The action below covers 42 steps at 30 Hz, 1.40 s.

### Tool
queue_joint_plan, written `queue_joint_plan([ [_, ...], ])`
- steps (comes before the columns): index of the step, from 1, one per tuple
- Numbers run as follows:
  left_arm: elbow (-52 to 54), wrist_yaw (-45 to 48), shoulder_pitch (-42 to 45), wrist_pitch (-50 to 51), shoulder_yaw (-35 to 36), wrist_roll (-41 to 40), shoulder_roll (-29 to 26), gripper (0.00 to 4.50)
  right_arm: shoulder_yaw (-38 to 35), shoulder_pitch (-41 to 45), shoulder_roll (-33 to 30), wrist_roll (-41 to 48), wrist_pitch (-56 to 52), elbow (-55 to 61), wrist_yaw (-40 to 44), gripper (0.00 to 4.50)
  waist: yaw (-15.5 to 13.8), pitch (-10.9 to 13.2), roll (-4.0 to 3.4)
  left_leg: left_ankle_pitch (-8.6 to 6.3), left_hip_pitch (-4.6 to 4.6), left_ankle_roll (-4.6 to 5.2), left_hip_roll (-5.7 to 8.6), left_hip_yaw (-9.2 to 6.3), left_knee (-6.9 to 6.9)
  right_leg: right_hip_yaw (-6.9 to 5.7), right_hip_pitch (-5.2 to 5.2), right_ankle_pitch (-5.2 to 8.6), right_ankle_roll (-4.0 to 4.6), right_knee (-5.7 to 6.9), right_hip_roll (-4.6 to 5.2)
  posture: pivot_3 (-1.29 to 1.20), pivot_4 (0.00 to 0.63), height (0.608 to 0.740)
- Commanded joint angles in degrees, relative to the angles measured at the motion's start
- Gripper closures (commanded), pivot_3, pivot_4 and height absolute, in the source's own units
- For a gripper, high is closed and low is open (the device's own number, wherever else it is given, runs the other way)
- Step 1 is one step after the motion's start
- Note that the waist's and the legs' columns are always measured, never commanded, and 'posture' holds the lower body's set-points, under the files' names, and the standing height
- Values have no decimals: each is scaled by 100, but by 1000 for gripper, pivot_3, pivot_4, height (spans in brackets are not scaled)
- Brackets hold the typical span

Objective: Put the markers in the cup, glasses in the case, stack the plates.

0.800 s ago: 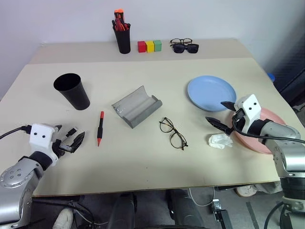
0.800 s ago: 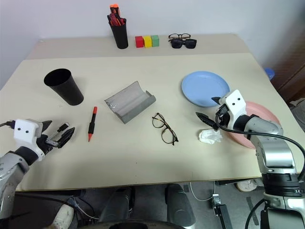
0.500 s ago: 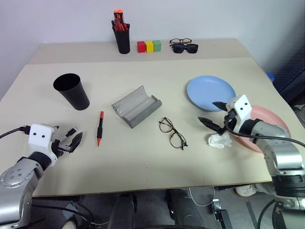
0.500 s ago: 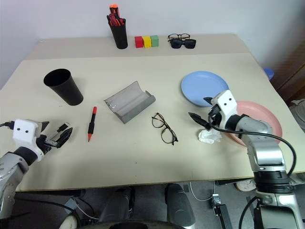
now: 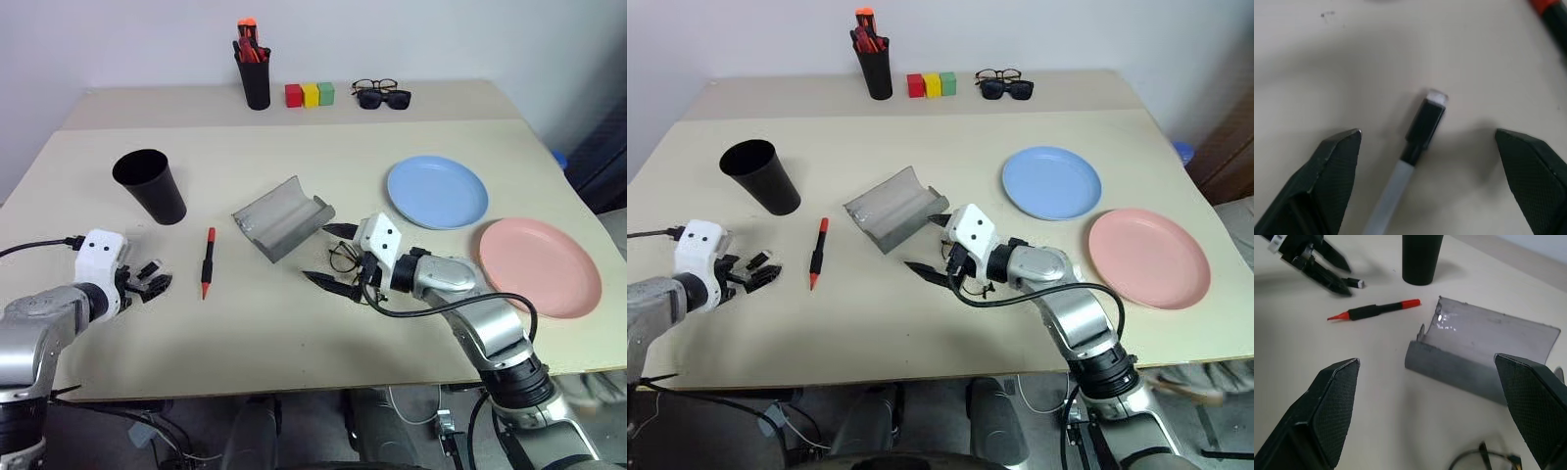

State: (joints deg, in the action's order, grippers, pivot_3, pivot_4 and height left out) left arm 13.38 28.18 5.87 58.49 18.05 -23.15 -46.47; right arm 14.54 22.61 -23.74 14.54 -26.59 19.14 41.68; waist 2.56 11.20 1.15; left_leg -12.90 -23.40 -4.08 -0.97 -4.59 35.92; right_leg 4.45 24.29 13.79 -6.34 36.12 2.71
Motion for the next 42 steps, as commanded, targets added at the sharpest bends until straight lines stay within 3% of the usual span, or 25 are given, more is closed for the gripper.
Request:
queue_joint_plan([
  [1, -161, 36, 8, 10, -76, 119, -137, 1837, 49, 76, 82, 15, -97, 406, -114, 0, 1, 0, 0, 0, 0, 0, 0, 0, 0, 0, 0, 0, 0, 1, 0, 0, 150, 740],
  [6, -42, 68, -79, -243, -50, 194, -166, 4289, 44, 34, 44, 0, -118, 383, -120, 0, 20, -1, 0, 0, 4, 0, -1, 0, -1, 0, 0, -1, 2, 3, -1, 0, 150, 740],
  [7, 80, 183, -105, -481, -44, 165, -159, 4461, 49, 50, 54, -6, -124, 374, -129, 0, 24, -1, 0, 0, 4, 0, -1, 0, -1, 0, 0, -1, 2, 3, -1, 0, 150, 740],
  [12, 1105, 902, 305, -1929, 253, -504, 257, 4461, 84, 169, 129, -24, -75, 267, -107, 0, -54, 0, 6, 0, -3, -1, -1, 0, 1, -1, 2, -1, 3, -1, 2, 0, 150, 740],
  [15, 938, 466, 1153, -2164, 441, -725, 726, 4461, 130, 323, 256, -70, 8, 125, -114, 0, -87, -1, 12, 1, -8, -3, 2, 1, 11, -1, -1, -3, 2, -2, 7, 0, 150, 740],
  [21, -835, -1356, 2935, -3996, -1, 1021, 1355, 4461, 151, 687, 604, -203, 292, -305, -229, 0, 5, -3, 12, 2, 1, -2, 1, -4, 8, -3, -6, -19, -25, 4, -3, 0, 150, 740],
  [27, -2348, -2075, 3317, -5555, -247, 1855, 1640, 4461, 180, 735, 746, -310, 442, -438, -249, 0, -12, -3, 12, 2, -1, -2, 1, -8, -1, -6, -2, -23, -33, 5, -2, 0, 150, 740],
  [35, -3158, -2348, 3220, -6275, -198, 1988, 1714, 4461, 131, 551, 714, -360, 433, -294, -339, 0, -9, -2, 14, 2, -4, -2, 2, -9, 1, -7, -2, -26, -37, 5, -1, 0, 150, 740],
  [41, -3321, -2378, 3196, -6376, -164, 1874, 1800, 1573, 121, 552, 715, -371, 441, -283, -355, 0, -7, -2, 14, 2, -4, -2, 2, -9, 3, -7, -2, -26, -37, 6, -1, 0, 150, 740],
  [42, -3297, -2391, 3202, -6369, -127, 1824, 1822, 1573, 120, 553, 714, -370, 440, -282, -353, 0, -8, -2, 14, 2, -4, -2, 2, -9, 3, -7, -2, -26, -37, 6, -1, 0, 150, 740],
])
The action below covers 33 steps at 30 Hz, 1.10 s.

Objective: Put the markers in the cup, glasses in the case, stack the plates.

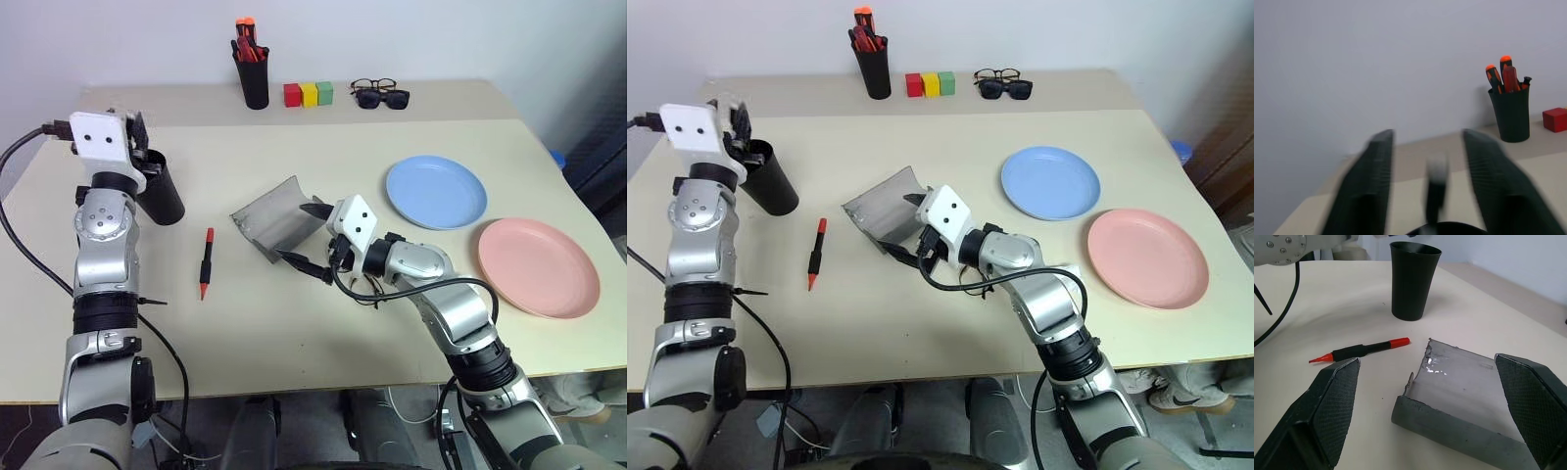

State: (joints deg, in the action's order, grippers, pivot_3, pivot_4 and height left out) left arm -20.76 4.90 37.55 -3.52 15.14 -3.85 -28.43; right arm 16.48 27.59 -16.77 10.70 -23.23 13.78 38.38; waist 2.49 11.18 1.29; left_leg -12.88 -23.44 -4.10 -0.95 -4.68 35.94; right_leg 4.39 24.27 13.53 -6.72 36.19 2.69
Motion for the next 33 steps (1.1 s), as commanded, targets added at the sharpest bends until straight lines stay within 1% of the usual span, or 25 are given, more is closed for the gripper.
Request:
queue_joint_plan([
  [1, 168, -89, 35, -169, 204, -148, 37, 1573, -77, 53, 13, 15, 104, 255, -19, 0, -2, 0, 0, 0, 0, 0, 0, 0, 0, 0, 0, 0, 0, 0, 0, 0, 150, 740],
  [2, 283, -105, 26, -207, 261, -213, 57, 1573, -79, 50, 8, 14, 103, 256, -13, 0, -1, 0, 0, 0, 0, 0, 0, 0, 0, 0, 0, 0, 0, 1, 0, 0, 150, 740],
  [5, 1418, 387, -255, 62, 341, -930, 187, 1573, -97, 28, -25, 4, 83, 261, 1, 0, 10, 0, 0, 0, 0, 0, 0, 0, 0, 0, 0, 0, 0, 0, 0, 0, 150, 740],
  [6, 1807, 621, -418, 281, 281, -1148, 172, 1573, -106, 16, -40, 6, 77, 267, 5, 0, 4, 0, 0, 0, -1, 0, 0, 0, -2, 1, 0, 0, 0, 0, 1, 0, 150, 740],
  [7, 2476, 994, -816, 782, 132, -1553, 64, 1573, -112, -2, -59, 10, 69, 272, 13, 0, 8, 0, 0, 0, 0, 0, 0, -1, -3, 0, 0, 0, 0, 1, 1, 0, 150, 740],
  [9, 3286, 1386, -1290, 1467, -1, -2045, -72, 1573, -120, -22, -81, 16, 60, 279, 25, 0, 17, 0, -4, 0, 2, 0, -1, -1, -7, 3, 0, 0, 1, 2, 1, 0, 150, 740],
  [10, 3590, 1499, -1510, 1784, -35, -2221, -162, 1294, -123, -27, -89, 20, 59, 281, 33, 0, 12, 0, -4, 0, 4, 0, 0, 0, -8, 2, 0, 0, 1, 5, 3, 0, 150, 740],
  [12, 4125, 1502, -2078, 2796, -111, -2442, -438, 705, -113, -16, -95, 27, 64, 259, 60, 0, 20, 1, -5, 0, 4, 0, -2, -4, -5, 0, 0, 1, 2, 7, -1, 0, 150, 740],
  [13, 4290, 1395, -2301, 3310, -185, -2388, -591, 248, -108, 0, -93, 28, 69, 241, 75, 0, 33, 1, -5, 0, 6, 0, -1, -1, -4, 3, 0, 1, 3, 8, -1, 0, 150, 740],
  [14, 4392, 1297, -2417, 3662, -224, -2340, -688, 55, -105, 10, -91, 27, 72, 229, 85, 0, 43, 1, -5, 0, 6, 0, -2, -1, -2, 3, 0, 2, 3, 8, -2, 0, 150, 740],
  [16, 4504, 1122, -2485, 4136, -297, -2209, -816, 55, -110, 29, -95, 30, 80, 207, 106, 0, 39, 2, -5, 0, 7, 1, -1, -1, 1, 3, -1, 3, 4, 8, -2, 0, 150, 740],
  [17, 4492, 890, -2461, 4574, -302, -2154, -799, 55, -115, 47, -103, 36, 83, 189, 126, 0, 25, 1, -3, 0, 6, 1, -2, -3, 6, 2, -2, 6, 9, 8, -5, 0, 150, 740],
  [19, 4366, 179, -2282, 5786, -95, -2270, -422, 55, -111, 85, -133, 41, 82, 164, 197, 0, 1, 1, -4, 0, 6, 1, -1, -5, 10, 2, -6, 12, 20, 8, -5, 0, 150, 740],
  [21, 4308, -122, -2123, 6635, -285, -2247, -171, 55, -59, 106, -267, 81, 31, 220, 427, 0, 1, -1, 0, 0, 6, 1, 0, -7, 14, 0, -11, 3, 2, 6, -3, 0, 150, 740],
  [24, 4273, -344, -1822, 7527, -394, -2179, 61, 55, -74, 107, -331, 86, 11, 256, 523, 0, 5, 0, 1, 0, 6, 0, 1, -8, 10, -1, -13, 3, -1, 5, -2, 0, 150, 740],
  [26, 4153, -409, -1628, 7851, -403, -2137, 196, 55, -77, 100, -351, 64, 27, 243, 541, 0, 5, 0, 1, 0, 6, 0, 1, -11, 7, -2, -9, 3, -1, 7, -4, 0, 150, 740],
  [28, 4035, -395, -1500, 7948, -446, -2063, 250, 566, -64, 85, -348, 40, 37, 240, 530, 0, 20, -1, 0, 0, 9, 0, 0, -13, 7, -4, -9, 3, 0, 11, -5, 0, 150, 740],
  [29, 3998, -376, -1461, 7953, -486, -2014, 231, 906, -57, 76, -340, 29, 38, 247, 521, 0, 23, -1, 0, 1, 10, 0, 1, -12, 7, -3, -9, 3, 0, 11, -5, 0, 150, 740],
  [33, 3868, -320, -1341, 7769, -492, -1853, 221, 2938, -36, 16, -302, 13, 10, 314, 465, 0, 8, -1, -1, 1, 10, -1, 0, -12, 6, -4, -9, 3, 1, 11, -4, 0, 150, 740],
])
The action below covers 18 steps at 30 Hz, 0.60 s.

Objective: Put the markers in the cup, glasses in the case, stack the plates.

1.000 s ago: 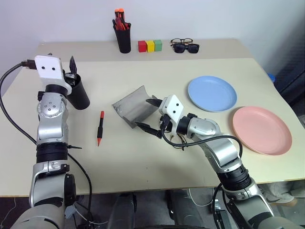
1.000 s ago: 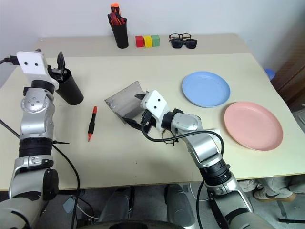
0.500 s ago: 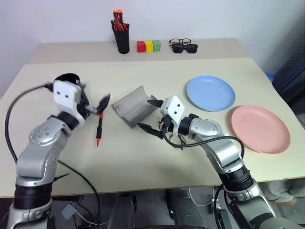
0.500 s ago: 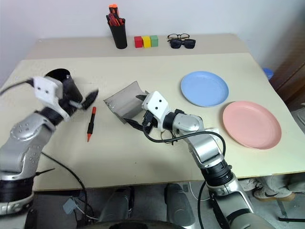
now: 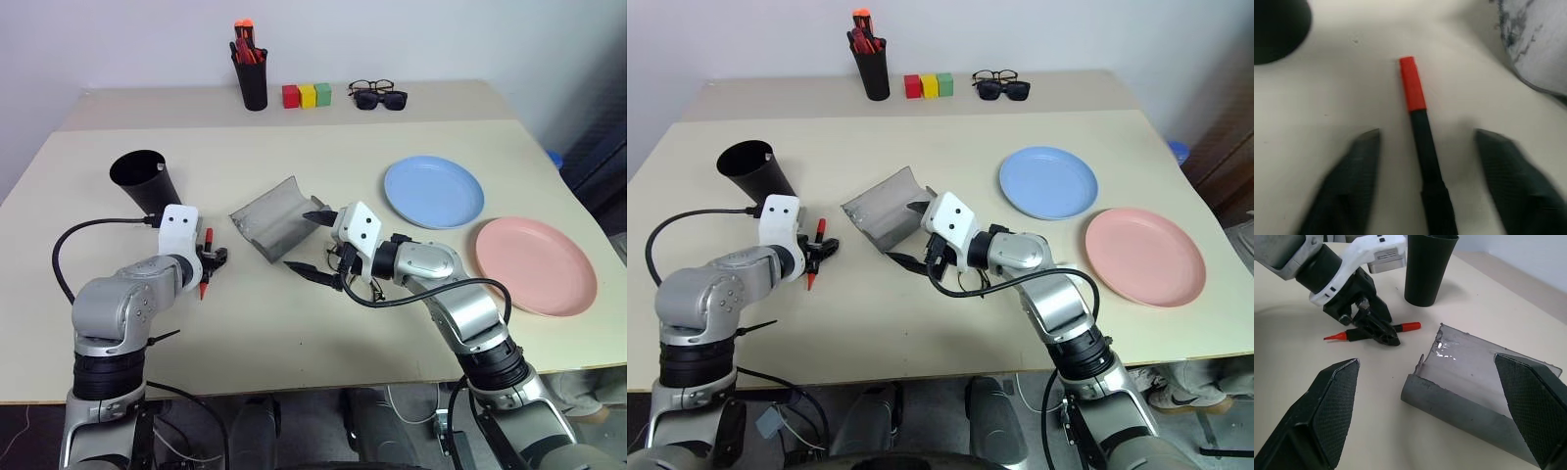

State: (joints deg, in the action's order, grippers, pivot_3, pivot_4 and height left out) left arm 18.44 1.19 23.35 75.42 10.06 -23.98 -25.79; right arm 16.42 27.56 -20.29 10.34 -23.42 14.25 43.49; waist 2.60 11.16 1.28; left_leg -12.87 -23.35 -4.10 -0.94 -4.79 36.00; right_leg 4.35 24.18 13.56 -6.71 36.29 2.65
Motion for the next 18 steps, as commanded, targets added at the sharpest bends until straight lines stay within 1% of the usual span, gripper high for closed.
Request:
queue_joint_plan([
  [1, -71, 77, 105, -308, 12, 219, -54, 3473, -27, 8, 54, 47, 26, 277, -60, 0, -4, 0, 0, 0, 0, 0, 0, 0, 0, 0, 0, 0, 0, -1, 1, 0, 150, 740],
  [3, -88, 176, 120, -910, -79, 412, -143, 4445, -18, -1, 62, 42, 26, 280, -81, 0, -8, 0, 0, 1, -1, -1, 0, 1, 1, 0, 0, 0, 0, -2, 2, 0, 150, 740],
  [5, -58, 314, 153, -1901, -173, 687, -205, 4445, -19, -1, 64, 35, 35, 275, -98, 0, -12, 0, 0, 1, -1, -3, 0, 0, 0, 0, 0, 0, 1, -3, 1, 0, 150, 740],
  [9, 126, 1077, 480, -3991, 237, 457, 9, 4445, -39, 59, 84, 11, 106, 181, -127, 0, -38, 1, 1, 4, -6, -8, 0, 2, -1, 0, 0, -1, 2, -10, 4, 0, 150, 740],
  [11, 15, 1221, 808, -4792, 366, 514, 26, 4445, -53, 122, 124, 1, 150, 102, -153, 0, -44, 1, 2, 5, -8, -9, 0, 2, -2, 0, 0, -1, 3, -14, 4, 0, 150, 740],
  [13, -401, 1002, 1131, -5480, 374, 941, -42, 4445, -56, 171, 170, -6, 184, 41, -169, 0, -43, 1, 2, 5, -9, -10, 0, 3, -2, 0, 0, -1, 2, -15, 4, 0, 150, 740],
  [16, -1106, 627, 1475, -6209, 339, 1586, -185, 4445, -36, 220, 225, -20, 238, -19, -171, 0, -4, 0, -1, 5, -4, -9, 1, 5, -4, 1, -1, -2, 1, -13, 3, 0, 150, 740],
  [18, -1925, 134, 1725, -6783, 443, 2066, -343, 4445, -10, 266, 287, -31, 276, -60, -181, 0, 3, 0, -1, 5, -1, -9, 0, 5, -5, 1, -1, -2, 1, -10, 2, 0, 150, 740],
])
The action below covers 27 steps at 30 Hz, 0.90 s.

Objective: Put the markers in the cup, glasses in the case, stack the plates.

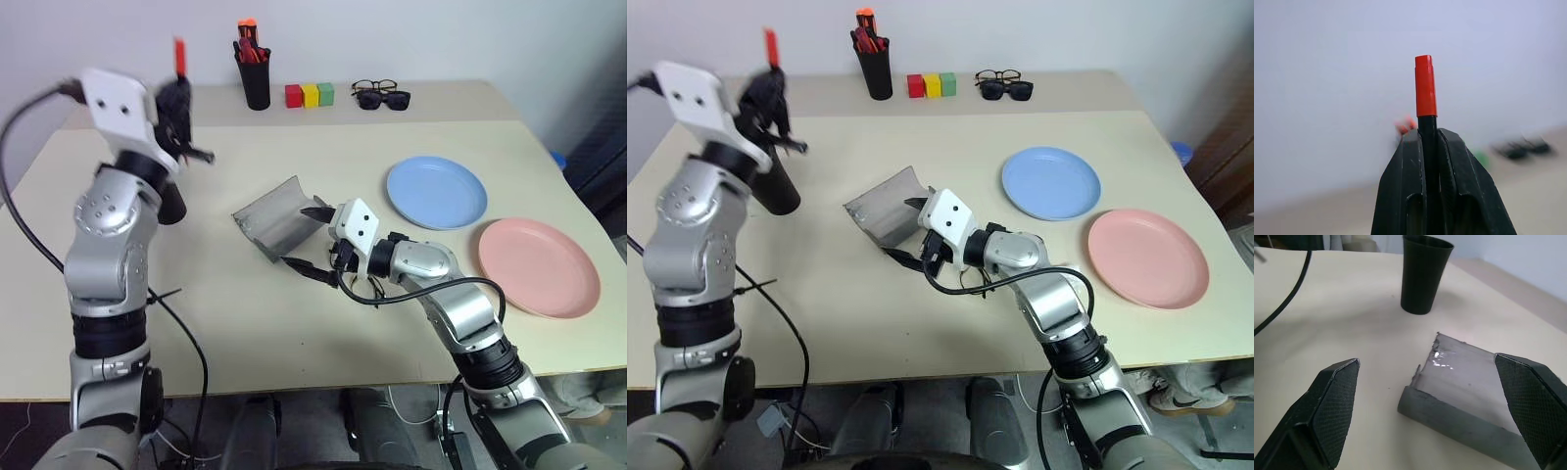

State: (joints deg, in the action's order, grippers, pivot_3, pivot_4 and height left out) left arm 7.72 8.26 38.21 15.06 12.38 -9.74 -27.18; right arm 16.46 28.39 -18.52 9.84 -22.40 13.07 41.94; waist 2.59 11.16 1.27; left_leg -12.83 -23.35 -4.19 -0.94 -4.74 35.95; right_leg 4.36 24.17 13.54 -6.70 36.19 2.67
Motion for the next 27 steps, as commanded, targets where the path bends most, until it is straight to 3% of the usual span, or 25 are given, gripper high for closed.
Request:
queue_joint_plan([
  [1, -1154, -740, 315, -984, 283, 744, -224, 4445, -10, 193, 132, 13, 180, 48, -30, 0, 7, 0, 0, 0, 0, 0, 0, -1, -1, 0, 1, 0, 0, 1, -2, 0, 150, 740],
  [8, -2334, -960, 292, -2003, 291, 917, -167, 4445, -14, 124, 155, -25, 177, 116, -35, 0, -56, 1, 2, 0, -10, 0, 1, -3, 1, -5, 2, -1, -2, -4, 4, 0, 150, 740],
  [18, -2700, -1205, -178, -2052, 284, 1022, 66, 4445, -48, 105, 131, -35, 150, 180, -49, 0, -1, 1, 2, 0, -5, 0, 1, -3, 1, -4, 2, -2, -3, 3, 3, 0, 150, 740],
  [19, -2710, -1230, -205, -2069, 289, 1029, 87, 3603, -48, 104, 125, -33, 149, 179, -44, 0, -6, 1, 2, 0, -5, 1, 1, -4, 0, -5, 2, -2, -3, 3, 2, 0, 150, 740],
  [21, -2708, -1266, -223, -2091, 297, 1032, 111, 2836, -45, 120, 120, -32, 152, 161, -33, 0, -12, 1, 2, 0, -6, 0, 1, -4, 2, -4, 2, -2, -3, 3, 3, 0, 150, 740],
  [24, -2632, -1275, -193, -2102, 362, 897, 178, 1291, -49, 150, 120, -29, 148, 139, -23, 0, -18, 1, 2, 0, -6, 0, 2, -3, 2, -4, 1, -2, -3, 3, 4, 0, 150, 740],
  [27, -2195, -914, -117, -2192, 394, 434, 335, 1291, -55, 144, 92, -33, 158, 135, 3, 0, -24, 1, 2, 0, -7, 0, 2, -4, 2, -4, 2, -2, -3, 3, 4, 0, 150, 740],
])
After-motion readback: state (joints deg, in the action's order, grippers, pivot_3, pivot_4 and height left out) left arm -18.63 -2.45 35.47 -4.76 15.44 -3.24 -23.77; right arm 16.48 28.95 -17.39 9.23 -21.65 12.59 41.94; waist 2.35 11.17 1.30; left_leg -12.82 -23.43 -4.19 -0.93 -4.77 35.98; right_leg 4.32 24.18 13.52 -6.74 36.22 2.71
